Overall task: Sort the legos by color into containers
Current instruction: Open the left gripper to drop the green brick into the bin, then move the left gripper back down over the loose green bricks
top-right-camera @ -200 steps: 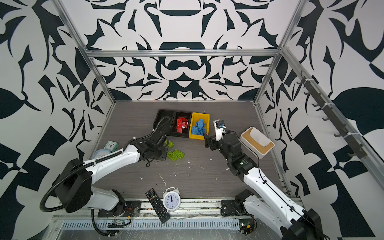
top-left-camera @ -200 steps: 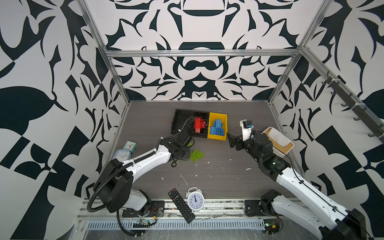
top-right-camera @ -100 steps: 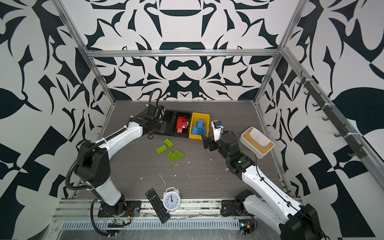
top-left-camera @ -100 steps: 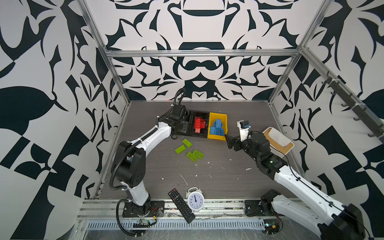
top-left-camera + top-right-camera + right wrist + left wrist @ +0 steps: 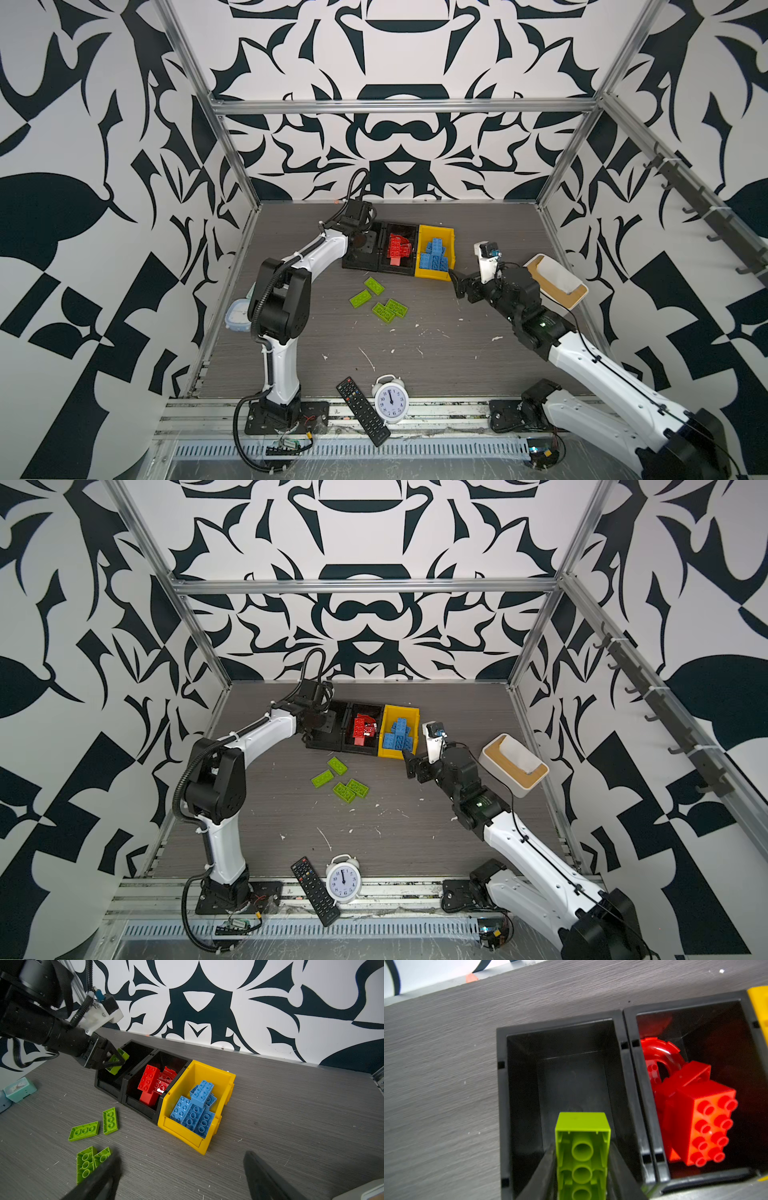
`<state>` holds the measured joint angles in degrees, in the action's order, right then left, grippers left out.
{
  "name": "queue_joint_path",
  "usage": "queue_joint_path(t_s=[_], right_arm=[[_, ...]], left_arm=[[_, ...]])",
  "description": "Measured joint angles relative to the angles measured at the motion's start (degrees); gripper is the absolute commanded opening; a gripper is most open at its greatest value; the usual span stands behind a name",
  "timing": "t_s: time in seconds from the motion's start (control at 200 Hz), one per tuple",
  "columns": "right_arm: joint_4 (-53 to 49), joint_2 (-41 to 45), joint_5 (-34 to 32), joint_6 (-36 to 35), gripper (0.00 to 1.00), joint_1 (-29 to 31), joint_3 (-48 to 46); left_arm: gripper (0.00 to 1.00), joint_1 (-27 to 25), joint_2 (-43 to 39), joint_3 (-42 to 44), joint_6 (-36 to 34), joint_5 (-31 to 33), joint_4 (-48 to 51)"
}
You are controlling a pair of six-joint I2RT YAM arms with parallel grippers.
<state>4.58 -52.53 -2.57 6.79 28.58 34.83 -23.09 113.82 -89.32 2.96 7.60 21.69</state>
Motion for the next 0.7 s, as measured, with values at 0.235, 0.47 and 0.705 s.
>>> queue_joint_path(t_s=[0.235,0.47,0.705], right_arm=[[-0.02,0.00,0.37,0.15,0.96,0.00,-0.11],[-0.04,0.00,0.48,0.15,0.96,0.00,-0.11],[-0.04,0.20,0.48,0.15,0.97,0.00,-0.11]], left_arm=[[0.34,0.76,3.72,-3.76,-0.26,-1.16,0.35],[0.61,1.36,3.67,-4.07,-1.44,-1.70,1.05],[0.70,1.55,1.42,-4.02,-0.52,-2.64,4.20]])
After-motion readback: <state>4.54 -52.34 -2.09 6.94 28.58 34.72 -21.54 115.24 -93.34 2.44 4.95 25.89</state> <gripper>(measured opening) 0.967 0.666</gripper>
